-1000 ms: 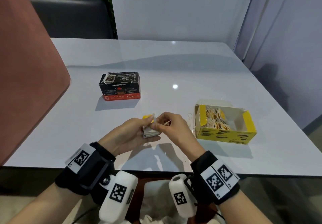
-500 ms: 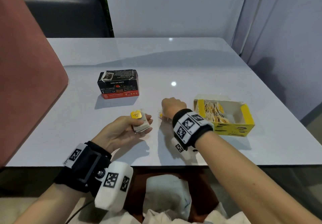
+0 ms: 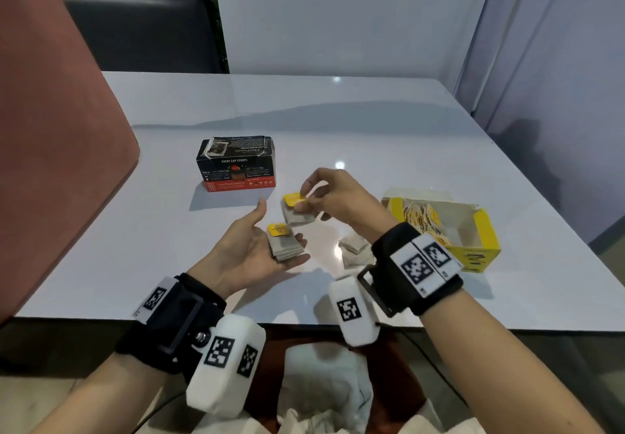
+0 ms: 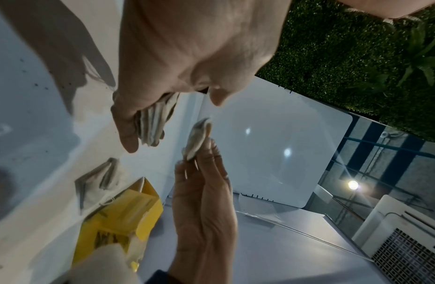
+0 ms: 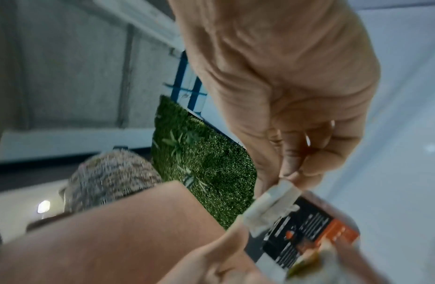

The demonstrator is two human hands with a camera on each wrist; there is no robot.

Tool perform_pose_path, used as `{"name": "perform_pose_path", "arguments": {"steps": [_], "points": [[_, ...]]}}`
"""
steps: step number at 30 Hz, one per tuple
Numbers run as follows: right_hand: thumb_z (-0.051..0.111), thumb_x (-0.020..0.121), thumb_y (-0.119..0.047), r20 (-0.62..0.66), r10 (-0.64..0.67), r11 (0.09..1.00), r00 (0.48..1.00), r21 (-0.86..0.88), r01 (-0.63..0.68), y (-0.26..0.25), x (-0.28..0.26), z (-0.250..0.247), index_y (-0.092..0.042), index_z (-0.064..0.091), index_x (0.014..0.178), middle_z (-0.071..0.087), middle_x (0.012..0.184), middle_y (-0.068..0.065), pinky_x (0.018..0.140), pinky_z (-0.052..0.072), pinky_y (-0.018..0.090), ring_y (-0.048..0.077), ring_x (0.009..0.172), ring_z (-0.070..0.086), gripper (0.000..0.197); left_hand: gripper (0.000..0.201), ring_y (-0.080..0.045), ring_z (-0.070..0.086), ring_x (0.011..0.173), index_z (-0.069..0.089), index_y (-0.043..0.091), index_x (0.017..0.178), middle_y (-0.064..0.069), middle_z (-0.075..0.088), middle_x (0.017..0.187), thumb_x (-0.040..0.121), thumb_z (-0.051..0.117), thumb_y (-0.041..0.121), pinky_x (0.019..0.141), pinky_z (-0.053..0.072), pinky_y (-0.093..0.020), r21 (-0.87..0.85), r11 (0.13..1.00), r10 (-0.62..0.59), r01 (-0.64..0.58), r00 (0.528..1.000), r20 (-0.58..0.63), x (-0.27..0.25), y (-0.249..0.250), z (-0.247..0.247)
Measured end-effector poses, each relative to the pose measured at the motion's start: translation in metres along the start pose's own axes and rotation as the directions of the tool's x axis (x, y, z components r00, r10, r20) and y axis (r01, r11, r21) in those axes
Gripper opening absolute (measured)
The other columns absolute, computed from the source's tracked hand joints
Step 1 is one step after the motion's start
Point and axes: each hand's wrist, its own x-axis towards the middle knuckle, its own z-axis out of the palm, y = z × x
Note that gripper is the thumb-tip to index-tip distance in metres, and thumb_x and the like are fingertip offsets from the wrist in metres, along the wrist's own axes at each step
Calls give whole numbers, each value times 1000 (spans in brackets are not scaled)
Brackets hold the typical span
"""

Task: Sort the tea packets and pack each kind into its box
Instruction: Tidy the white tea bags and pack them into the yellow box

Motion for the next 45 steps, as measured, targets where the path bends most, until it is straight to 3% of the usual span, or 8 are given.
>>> {"name": "perform_pose_path", "arguments": {"steps": [5, 14, 19, 23, 28, 34, 39, 45], "points": [[70, 76, 2, 103, -3, 995, 995, 102, -8, 15, -11, 14, -11, 55, 83, 61, 69, 10, 66, 52, 36, 22, 61, 59, 21, 71, -29, 52, 111, 53, -1, 118, -18, 56, 116, 90, 33, 61, 90, 46, -48, -5, 999, -52, 52, 995, 85, 0, -1, 6], [69, 79, -3, 187, 10, 986, 982, -168, 22, 11, -10, 6, -13, 54, 97, 59, 71, 1, 60, 44, 23, 14, 63, 55, 25, 23, -25, 60, 92, 59, -1, 98, -16, 63, 93, 77, 54, 7, 91, 50, -42, 156, 988, -16, 4, 997, 80, -6, -2, 12], [73, 79, -18, 204, -11, 884, 979, -455, 105, 2, -19, -1, -15, 41, 128, 55, 111, 8, 62, 41, 20, 16, 82, 51, 59, 30, -20, 64, 91, 51, -4, 112, -16, 61, 101, 86, 41, -13, 81, 56, -30, 437, 896, 45, -80, 995, 90, -11, -4, 19], [64, 85, -10, 357, -59, 854, 932, -466, 232, -9, -35, -23, -22, 39, 136, 55, 118, 5, 69, 52, 23, 18, 81, 63, 58, 97, -14, 61, 109, -33, 27, 139, -1, 59, 122, 92, 47, -3, 93, 48, -22, 792, 581, 112, -186, 983, 148, -20, -5, 32], [57, 81, 6, 190, -265, 878, 946, -358, 317, -7, -53, -50, -23, 59, 116, 65, 90, -3, 58, 52, 14, 5, 63, 67, 45, 102, -24, 63, 104, -51, 26, 124, -9, 57, 127, 96, 45, 11, 100, 43, -32, 940, 34, 265, -339, 910, 318, -12, -2, 66], [66, 75, 7, -31, -347, 889, 937, -330, 318, 6, -57, -110, -20, 68, 90, 69, 70, -6, 61, 57, 24, 7, 58, 67, 31, 110, -31, 63, 101, -49, 13, 126, -25, 57, 122, 91, 56, 16, 86, 42, -24, 913, -119, 271, -390, 872, 408, 22, -2, 125], [63, 73, 11, 8, -216, 674, 976, -723, 155, 39, -54, -177, -25, 67, 82, 68, 79, 3, 69, 53, 32, 20, 70, 62, 37, 118, -36, 24, 140, -26, 24, 143, -24, -24, 151, 77, 70, 41, 113, 23, -35, 925, -253, -11, -285, 956, 292, 58, -22, 134], [52, 82, -1, 241, 36, 230, 970, -946, 226, 71, -55, -179, -24, 62, 103, 57, 98, 1, 74, 46, 35, 25, 90, 58, 32, 74, -26, 34, 135, 25, 22, 146, -10, 35, 147, 85, 64, 35, 105, 31, -32, 917, -273, -8, -290, 954, 300, 76, -43, 133]]}}
